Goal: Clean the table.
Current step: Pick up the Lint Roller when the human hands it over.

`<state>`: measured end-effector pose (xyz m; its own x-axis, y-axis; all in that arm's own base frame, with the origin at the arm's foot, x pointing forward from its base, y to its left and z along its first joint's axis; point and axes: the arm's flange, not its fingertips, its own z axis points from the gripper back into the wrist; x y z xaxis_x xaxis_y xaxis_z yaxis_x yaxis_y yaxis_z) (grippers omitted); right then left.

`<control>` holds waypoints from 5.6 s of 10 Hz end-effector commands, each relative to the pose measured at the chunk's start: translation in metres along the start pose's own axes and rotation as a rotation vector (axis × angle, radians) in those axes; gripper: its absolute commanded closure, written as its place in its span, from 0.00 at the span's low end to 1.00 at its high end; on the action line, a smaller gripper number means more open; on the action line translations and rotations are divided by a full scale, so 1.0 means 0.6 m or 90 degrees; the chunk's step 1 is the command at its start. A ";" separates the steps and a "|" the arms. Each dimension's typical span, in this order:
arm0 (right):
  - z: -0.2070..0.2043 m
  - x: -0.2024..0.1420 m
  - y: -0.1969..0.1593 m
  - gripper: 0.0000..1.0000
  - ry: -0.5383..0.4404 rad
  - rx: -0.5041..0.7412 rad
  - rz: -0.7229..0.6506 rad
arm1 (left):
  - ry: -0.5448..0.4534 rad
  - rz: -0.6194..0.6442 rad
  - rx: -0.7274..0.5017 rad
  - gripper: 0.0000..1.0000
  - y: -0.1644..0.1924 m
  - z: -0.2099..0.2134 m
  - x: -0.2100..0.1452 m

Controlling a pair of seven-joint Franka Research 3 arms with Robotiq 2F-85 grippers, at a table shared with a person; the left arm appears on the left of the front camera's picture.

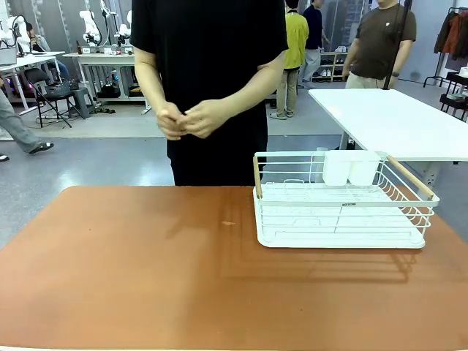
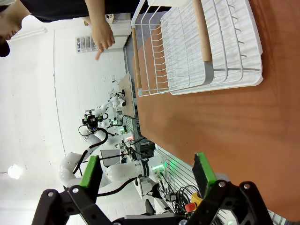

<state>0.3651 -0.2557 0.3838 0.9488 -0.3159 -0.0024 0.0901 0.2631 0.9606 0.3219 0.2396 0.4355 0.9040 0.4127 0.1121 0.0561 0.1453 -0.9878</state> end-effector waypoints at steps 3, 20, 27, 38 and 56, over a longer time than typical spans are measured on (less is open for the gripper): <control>-0.002 -0.008 0.004 0.00 0.001 0.004 0.001 | -0.003 -0.004 -0.006 0.00 -0.002 0.004 -0.001; -0.002 -0.008 0.004 0.00 0.001 0.004 0.001 | -0.062 0.092 0.173 0.00 -0.122 -0.167 -0.001; -0.002 -0.008 0.004 0.00 0.001 0.004 0.001 | -0.128 0.076 0.320 0.00 -0.100 -0.322 -0.023; -0.002 -0.008 0.004 0.00 0.001 0.004 0.001 | -0.172 0.025 0.310 0.19 -0.073 -0.336 -0.002; -0.002 -0.008 0.004 0.00 0.001 0.004 0.001 | -0.173 0.033 0.301 0.99 -0.086 -0.327 -0.002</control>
<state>0.3650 -0.2554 0.3838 0.9489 -0.3155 -0.0026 0.0901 0.2629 0.9606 0.4007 0.0554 0.4649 0.7568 0.6367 0.1479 -0.2401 0.4812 -0.8431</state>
